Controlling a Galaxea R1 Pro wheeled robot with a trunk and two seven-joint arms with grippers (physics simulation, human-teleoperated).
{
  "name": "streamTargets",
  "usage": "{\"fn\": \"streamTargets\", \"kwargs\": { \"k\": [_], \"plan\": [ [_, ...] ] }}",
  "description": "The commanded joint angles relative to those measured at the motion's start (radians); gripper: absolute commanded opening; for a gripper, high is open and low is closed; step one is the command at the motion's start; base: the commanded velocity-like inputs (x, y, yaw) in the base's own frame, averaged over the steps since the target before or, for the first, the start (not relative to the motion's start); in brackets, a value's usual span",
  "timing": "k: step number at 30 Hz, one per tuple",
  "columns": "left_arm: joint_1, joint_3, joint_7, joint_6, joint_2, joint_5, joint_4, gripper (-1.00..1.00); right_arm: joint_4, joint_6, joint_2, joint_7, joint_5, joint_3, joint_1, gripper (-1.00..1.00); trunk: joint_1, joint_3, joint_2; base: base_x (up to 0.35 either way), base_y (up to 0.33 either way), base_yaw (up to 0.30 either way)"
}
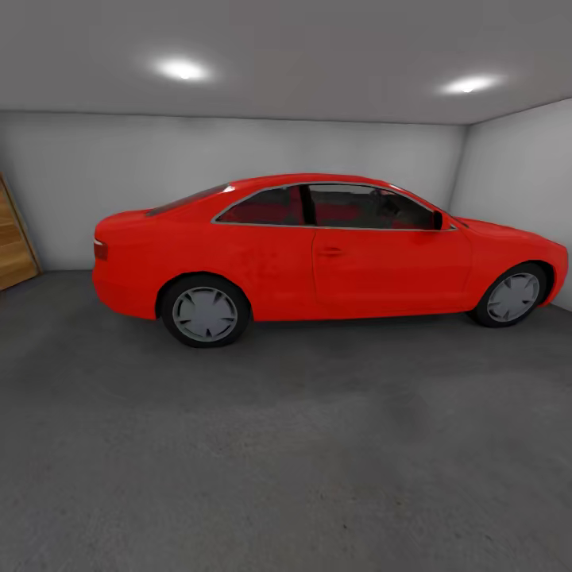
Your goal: Move the two storage containers from the living room to the garage. In the garage, place one container on the floor and stack the other container on top of it (either order is fine).
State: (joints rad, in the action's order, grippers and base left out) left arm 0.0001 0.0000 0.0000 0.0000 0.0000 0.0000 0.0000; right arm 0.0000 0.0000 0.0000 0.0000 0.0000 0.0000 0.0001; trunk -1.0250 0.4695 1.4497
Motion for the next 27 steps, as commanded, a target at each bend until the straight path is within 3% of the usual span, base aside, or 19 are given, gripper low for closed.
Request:
{"fn": "streamTargets", "kwargs": {
  "k": [1,6,20,27],
  "plan": [
    [-0.002,0.0,0.002,-0.006,0.006,0.002,-0.006,1.0,-0.002,-0.001,0.003,-0.002,-0.004,0.006,0.0,1.0,0.0,0.0,0.0,0.0,0.0,0.0],
    [-0.002,-0.001,0.002,-0.015,0.011,0.002,-0.018,1.0,-0.001,-0.008,0.003,-0.002,-0.006,0.034,0.0,1.0,0.0,0.0,0.0,0.0,0.0,0.0],
    [-0.002,-0.001,0.002,-0.023,0.013,0.002,-0.048,1.0,0.002,-0.081,0.002,-0.001,-0.082,0.112,0.0,1.0,0.0,0.0,0.0,0.0,0.0,0.0],
    [-0.002,0.0,0.002,-0.023,0.012,0.003,-0.048,1.0,0.002,-0.086,0.003,-0.002,-0.083,0.152,0.0,1.0,0.0,0.0,0.0,0.0,0.0,0.137]
  ]
}}
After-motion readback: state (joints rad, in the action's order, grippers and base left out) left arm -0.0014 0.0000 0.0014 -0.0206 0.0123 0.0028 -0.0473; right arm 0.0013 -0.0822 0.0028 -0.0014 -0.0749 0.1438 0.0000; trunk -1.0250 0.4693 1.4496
